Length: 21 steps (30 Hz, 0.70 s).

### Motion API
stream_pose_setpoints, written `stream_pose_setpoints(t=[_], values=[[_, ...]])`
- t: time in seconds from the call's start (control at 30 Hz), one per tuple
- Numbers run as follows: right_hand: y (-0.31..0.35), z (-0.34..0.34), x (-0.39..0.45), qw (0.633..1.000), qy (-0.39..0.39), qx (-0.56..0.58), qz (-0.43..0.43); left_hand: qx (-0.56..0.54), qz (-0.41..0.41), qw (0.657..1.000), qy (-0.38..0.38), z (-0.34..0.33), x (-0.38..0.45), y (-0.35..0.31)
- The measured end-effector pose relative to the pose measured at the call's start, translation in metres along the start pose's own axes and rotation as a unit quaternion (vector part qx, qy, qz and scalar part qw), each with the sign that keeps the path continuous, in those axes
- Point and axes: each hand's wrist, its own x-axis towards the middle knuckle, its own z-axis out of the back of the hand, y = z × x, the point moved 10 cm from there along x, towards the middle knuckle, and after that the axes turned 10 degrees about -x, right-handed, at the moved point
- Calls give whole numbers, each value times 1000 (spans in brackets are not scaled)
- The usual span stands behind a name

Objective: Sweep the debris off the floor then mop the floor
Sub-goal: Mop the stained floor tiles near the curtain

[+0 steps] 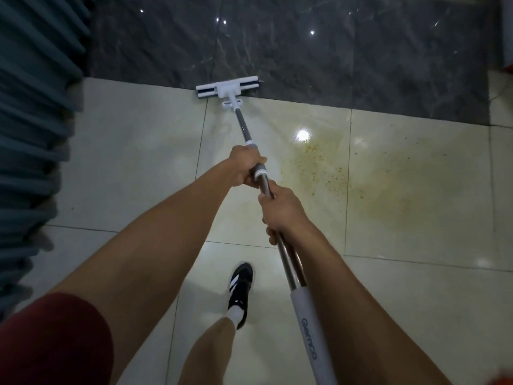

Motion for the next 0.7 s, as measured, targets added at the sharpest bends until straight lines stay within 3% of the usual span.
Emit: stream_pose_setpoints(t=[0.3,0.7], values=[[-92,-53,-70,1000,-17,16,19,70,25,997,34,-12,-65,98],[-306,-126,-250,990,-62,124,-39,133,35,987,85,-67,-220,320]])
